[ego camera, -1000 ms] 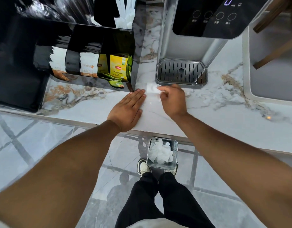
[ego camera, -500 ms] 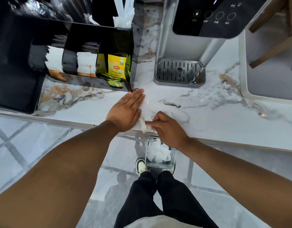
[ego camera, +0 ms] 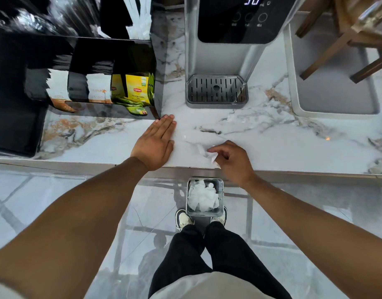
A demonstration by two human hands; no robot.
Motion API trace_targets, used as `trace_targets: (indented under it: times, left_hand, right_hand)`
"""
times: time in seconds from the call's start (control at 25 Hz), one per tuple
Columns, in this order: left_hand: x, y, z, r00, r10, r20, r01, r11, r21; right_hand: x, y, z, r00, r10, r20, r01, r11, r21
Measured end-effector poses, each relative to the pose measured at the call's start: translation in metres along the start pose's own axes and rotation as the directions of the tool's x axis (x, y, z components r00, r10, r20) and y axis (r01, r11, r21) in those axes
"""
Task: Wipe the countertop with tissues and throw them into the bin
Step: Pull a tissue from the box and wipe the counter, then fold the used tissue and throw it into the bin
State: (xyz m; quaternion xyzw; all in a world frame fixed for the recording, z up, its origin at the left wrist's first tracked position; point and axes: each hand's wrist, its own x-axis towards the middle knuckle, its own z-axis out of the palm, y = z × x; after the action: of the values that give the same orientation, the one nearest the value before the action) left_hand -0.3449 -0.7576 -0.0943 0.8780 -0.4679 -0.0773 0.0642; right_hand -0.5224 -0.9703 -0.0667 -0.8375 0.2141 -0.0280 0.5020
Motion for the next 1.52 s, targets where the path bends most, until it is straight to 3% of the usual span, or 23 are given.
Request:
trace_targets:
  times: [0.16,0.32,0.52,0.64,0.8,0.92,1.32,1.4,1.52]
  left_hand:
    - [0.0,0.015,-0.005,0.998,-0.051,0.024,0.051,0.998,-0.021]
    - [0.008,0.049,-0.015,0.966,-0.252,-0.053,0.233,0.943,-0.236]
    - [0.004,0.079,-0.016,0.917,-0.369,-0.154,0.333,0.917,-0.218]
    - [0.008,0.093,-0.016,0.885,-0.459,-0.08,0.43,0.871,-0.237]
    - [0.014,0.106,-0.017,0.812,-0.583,0.04,0.556,0.75,-0.358]
    - [0.019,0.112,-0.018,0.79,-0.611,0.061,0.58,0.71,-0.399]
    - [0.012,0.118,-0.014,0.804,-0.591,0.068,0.535,0.668,-0.517]
    - [0.008,0.117,-0.016,0.8,-0.593,0.09,0.528,0.626,-0.573]
    - [0.002,0.11,-0.02,0.76,-0.632,0.152,0.541,0.486,-0.686]
  right_hand:
    - [0.019,-0.004,-0.007,0.994,-0.042,-0.098,0.035,0.997,-0.075]
    - [0.031,-0.008,-0.009,0.994,-0.108,-0.002,0.105,0.97,-0.218]
    - [0.02,-0.008,-0.016,0.991,-0.109,0.081,0.126,0.96,-0.251]
    - [0.012,-0.001,-0.027,0.994,-0.077,-0.078,0.055,0.967,-0.249]
    - [-0.001,0.013,-0.038,0.935,0.156,-0.318,-0.258,0.916,-0.307]
    - [-0.008,0.018,-0.036,0.923,0.265,-0.28,-0.35,0.879,-0.324]
    - [-0.004,0.021,-0.036,0.918,0.326,-0.226,-0.381,0.881,-0.279]
    - [-0.005,0.019,-0.037,0.92,0.33,-0.209,-0.377,0.89,-0.256]
    - [-0.009,0.016,-0.042,0.903,0.373,-0.214,-0.409,0.899,-0.159]
